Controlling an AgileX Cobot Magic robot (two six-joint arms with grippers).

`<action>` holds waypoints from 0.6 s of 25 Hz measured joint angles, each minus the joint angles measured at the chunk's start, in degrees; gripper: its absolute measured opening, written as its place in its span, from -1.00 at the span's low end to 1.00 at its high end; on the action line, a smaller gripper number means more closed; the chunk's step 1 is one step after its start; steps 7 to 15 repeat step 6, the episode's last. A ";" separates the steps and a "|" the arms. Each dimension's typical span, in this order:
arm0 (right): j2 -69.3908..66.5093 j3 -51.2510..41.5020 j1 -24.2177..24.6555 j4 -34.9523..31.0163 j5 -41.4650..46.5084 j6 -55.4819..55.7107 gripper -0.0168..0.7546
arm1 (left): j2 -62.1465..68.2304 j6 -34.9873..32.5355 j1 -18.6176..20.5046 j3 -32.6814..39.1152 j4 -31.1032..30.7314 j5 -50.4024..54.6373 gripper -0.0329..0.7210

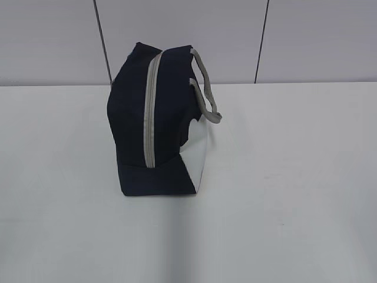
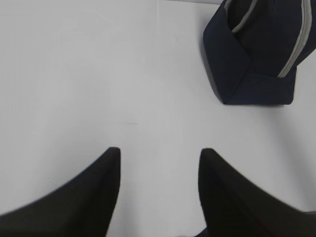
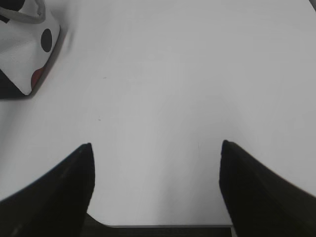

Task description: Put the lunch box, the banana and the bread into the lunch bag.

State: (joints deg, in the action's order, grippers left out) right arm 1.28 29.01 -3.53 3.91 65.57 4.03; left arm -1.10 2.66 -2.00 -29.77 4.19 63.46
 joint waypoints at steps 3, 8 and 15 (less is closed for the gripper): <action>0.00 0.00 0.00 0.00 0.00 0.00 0.56 | 0.00 0.00 0.00 0.00 0.00 0.00 0.07; 0.00 0.00 0.00 0.00 0.00 0.00 0.56 | 0.00 0.00 0.00 0.00 0.00 0.00 0.07; 0.00 0.00 0.00 0.00 0.00 0.00 0.56 | 0.00 0.00 0.00 0.00 0.00 0.00 0.07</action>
